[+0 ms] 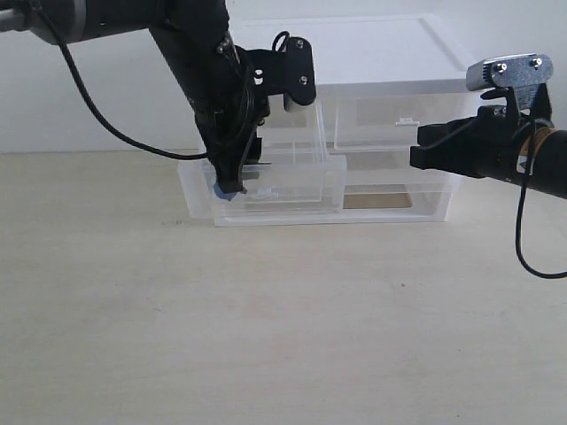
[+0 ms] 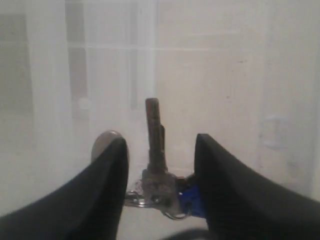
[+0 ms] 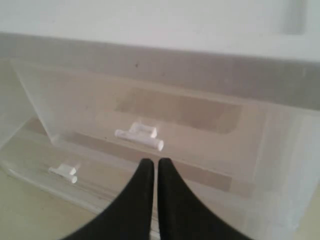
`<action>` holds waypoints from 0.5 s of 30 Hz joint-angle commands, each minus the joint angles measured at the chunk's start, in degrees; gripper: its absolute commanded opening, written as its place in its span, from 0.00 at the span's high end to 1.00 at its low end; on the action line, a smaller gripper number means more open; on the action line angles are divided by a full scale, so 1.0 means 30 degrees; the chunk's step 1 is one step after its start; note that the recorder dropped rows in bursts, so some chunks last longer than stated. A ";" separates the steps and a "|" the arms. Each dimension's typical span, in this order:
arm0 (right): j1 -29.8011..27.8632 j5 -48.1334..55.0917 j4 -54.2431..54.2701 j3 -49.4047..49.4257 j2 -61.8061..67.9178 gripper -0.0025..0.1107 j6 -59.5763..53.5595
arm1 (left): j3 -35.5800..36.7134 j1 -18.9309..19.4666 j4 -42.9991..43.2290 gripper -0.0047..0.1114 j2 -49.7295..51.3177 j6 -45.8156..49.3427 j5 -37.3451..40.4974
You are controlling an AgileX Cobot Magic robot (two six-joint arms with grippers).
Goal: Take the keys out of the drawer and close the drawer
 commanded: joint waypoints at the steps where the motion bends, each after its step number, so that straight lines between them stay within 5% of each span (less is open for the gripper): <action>1: 0.0017 0.0040 -0.0048 -0.0073 -0.0031 0.97 0.0007 | -0.0498 0.0277 -0.0239 0.59 0.0635 -0.0270 0.0274; 8: 0.0017 0.0042 -0.0048 -0.0073 -0.0031 0.97 0.0057 | -0.0498 0.0277 0.0910 0.61 0.1313 -0.0064 -0.1661; 13: 0.0017 0.0042 -0.0048 -0.0073 -0.0031 0.97 0.0057 | -0.0498 0.0277 0.1441 0.89 0.1617 0.0419 -0.1783; 15: 0.0017 0.0042 -0.0048 -0.0073 -0.0031 0.97 0.0057 | -0.0498 0.0277 0.1716 0.92 0.1617 0.0507 -0.1886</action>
